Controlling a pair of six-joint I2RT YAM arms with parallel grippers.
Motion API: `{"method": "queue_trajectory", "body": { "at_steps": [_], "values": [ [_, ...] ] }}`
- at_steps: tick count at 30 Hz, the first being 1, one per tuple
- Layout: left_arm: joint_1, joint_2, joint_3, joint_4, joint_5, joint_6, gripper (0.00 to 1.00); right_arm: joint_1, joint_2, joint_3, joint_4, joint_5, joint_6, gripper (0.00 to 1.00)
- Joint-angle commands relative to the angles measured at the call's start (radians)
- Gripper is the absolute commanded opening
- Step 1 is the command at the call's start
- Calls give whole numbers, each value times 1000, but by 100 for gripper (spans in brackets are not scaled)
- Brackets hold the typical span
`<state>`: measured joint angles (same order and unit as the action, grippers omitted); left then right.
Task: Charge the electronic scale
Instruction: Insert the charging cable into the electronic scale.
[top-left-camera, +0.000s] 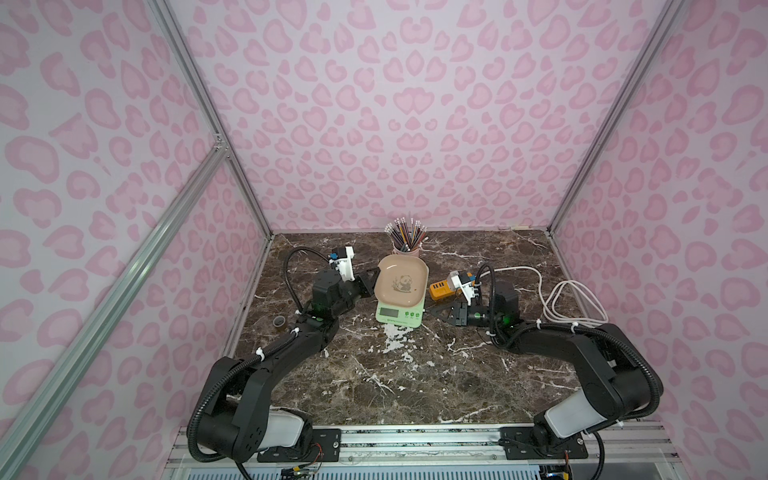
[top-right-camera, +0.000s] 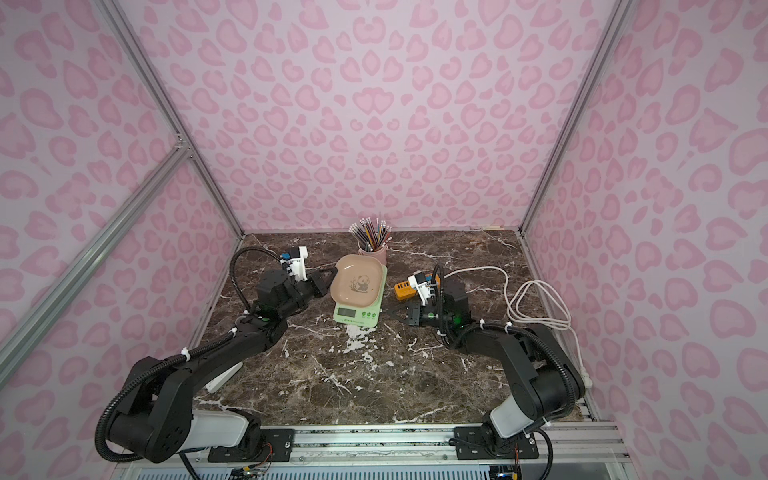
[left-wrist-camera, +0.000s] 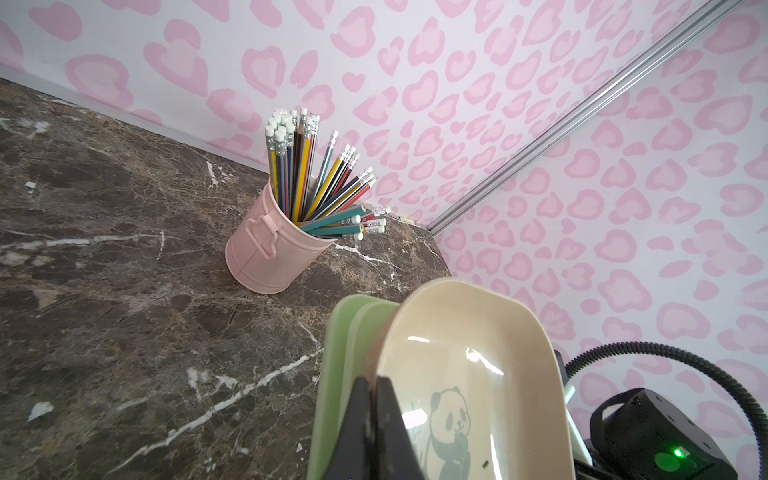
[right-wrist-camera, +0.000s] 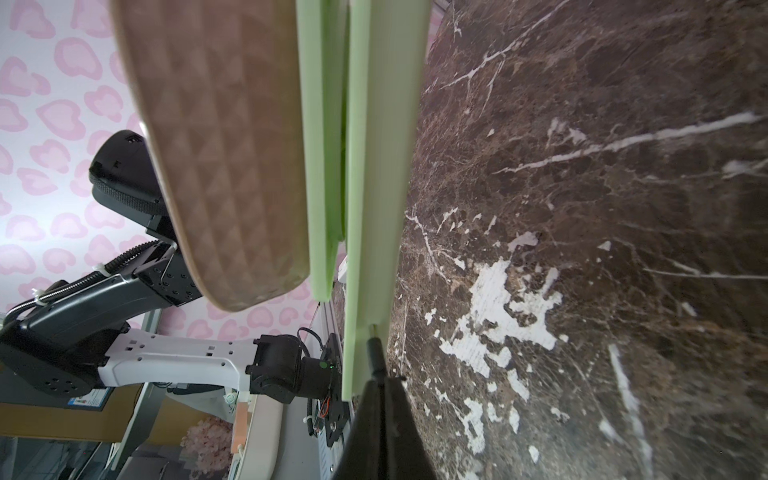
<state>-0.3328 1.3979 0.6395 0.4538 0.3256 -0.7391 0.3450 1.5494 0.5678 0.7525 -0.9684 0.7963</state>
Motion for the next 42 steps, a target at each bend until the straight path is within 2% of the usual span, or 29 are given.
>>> {"method": "queue_trajectory", "body": {
  "at_steps": [1, 17, 42],
  "values": [
    [-4, -1, 1, 91, 23, -49, 5, 8, -23, -12, 83, 44, 39, 0],
    [-6, -14, -5, 89, 23, -58, 5, 11, -54, -65, 171, 82, 119, 0],
    [-12, -22, -10, 117, 23, -66, 5, 38, -115, -66, -52, 152, 0, 0]
  ]
}}
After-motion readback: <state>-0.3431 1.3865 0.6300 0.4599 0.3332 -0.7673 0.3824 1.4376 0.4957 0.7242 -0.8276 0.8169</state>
